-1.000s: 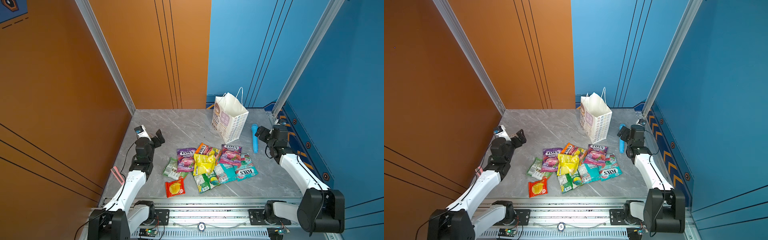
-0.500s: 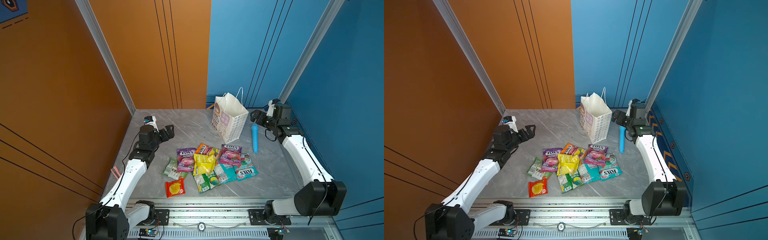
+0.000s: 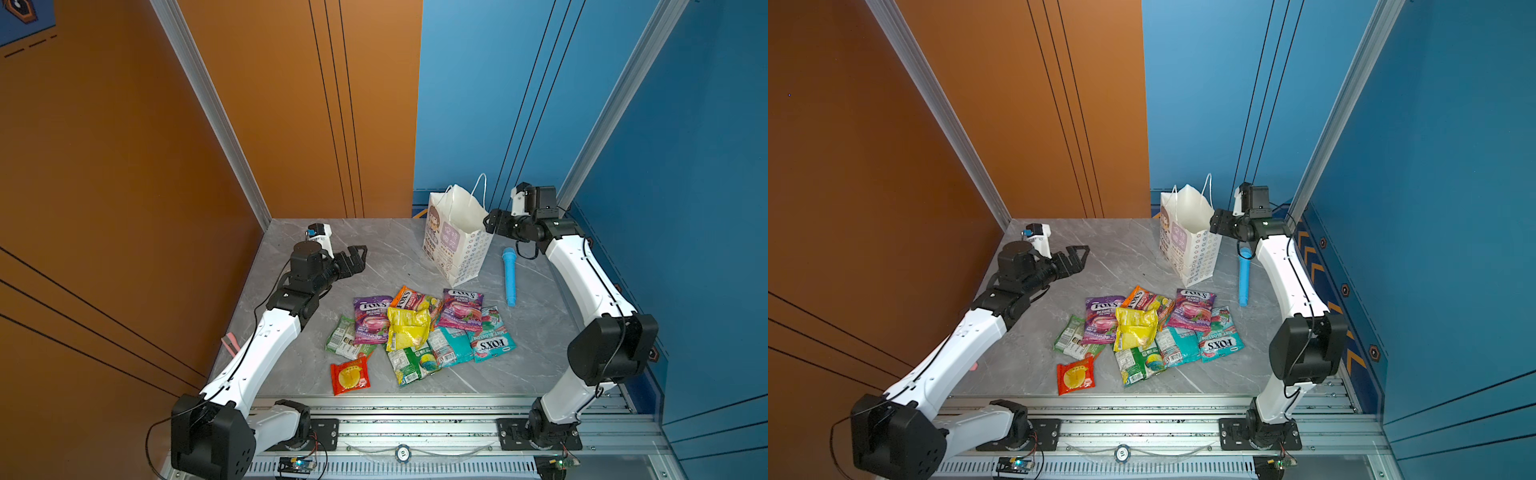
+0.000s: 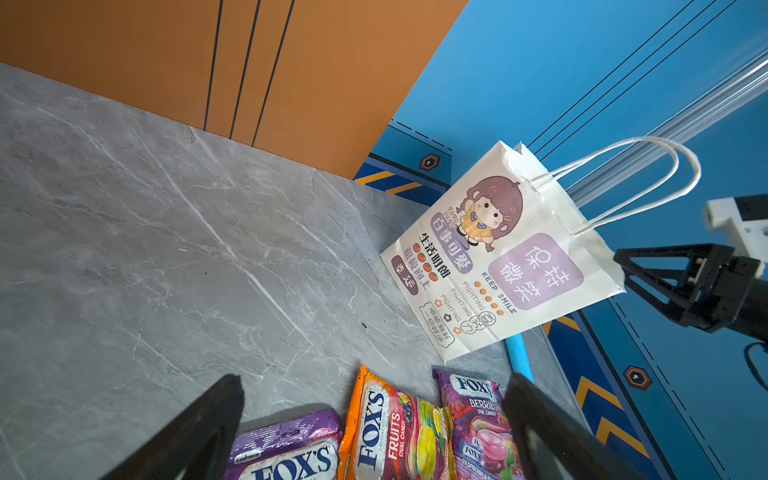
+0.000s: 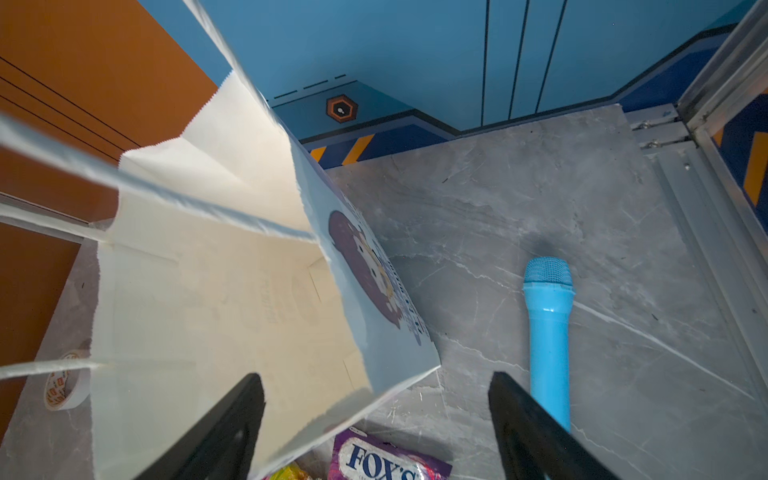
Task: Place the snacks into the paper bag
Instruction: 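Raise both arms and reach the right gripper toward the white paper bag's handle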
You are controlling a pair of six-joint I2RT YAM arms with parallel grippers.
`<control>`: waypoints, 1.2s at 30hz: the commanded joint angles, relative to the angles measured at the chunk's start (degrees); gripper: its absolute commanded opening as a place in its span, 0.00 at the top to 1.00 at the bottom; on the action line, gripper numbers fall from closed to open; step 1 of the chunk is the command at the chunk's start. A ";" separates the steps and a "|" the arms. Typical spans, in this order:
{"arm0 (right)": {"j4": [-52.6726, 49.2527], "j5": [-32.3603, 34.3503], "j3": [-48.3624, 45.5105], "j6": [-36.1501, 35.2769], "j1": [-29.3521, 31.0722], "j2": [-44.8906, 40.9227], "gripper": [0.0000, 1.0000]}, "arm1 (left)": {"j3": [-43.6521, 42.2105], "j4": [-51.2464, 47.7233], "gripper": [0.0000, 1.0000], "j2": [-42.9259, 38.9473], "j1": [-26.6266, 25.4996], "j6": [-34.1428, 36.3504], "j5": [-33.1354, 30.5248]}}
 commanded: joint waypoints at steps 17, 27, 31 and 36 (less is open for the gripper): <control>-10.16 5.69 18.38 -5.27 1.79 12.81 0.37 | 2.39 -2.83 0.00 -0.57 -1.15 -0.21 1.74; -11.64 2.50 24.66 -4.30 3.14 17.11 0.80 | 2.65 -3.54 0.00 -1.11 -1.25 0.09 1.54; -11.86 1.27 27.10 -2.76 4.73 18.55 0.80 | 2.74 -3.84 0.01 -1.42 -1.25 0.30 1.47; -11.34 -1.03 30.02 1.22 7.63 21.16 0.84 | 3.40 -4.53 0.01 -1.77 -1.25 0.50 1.46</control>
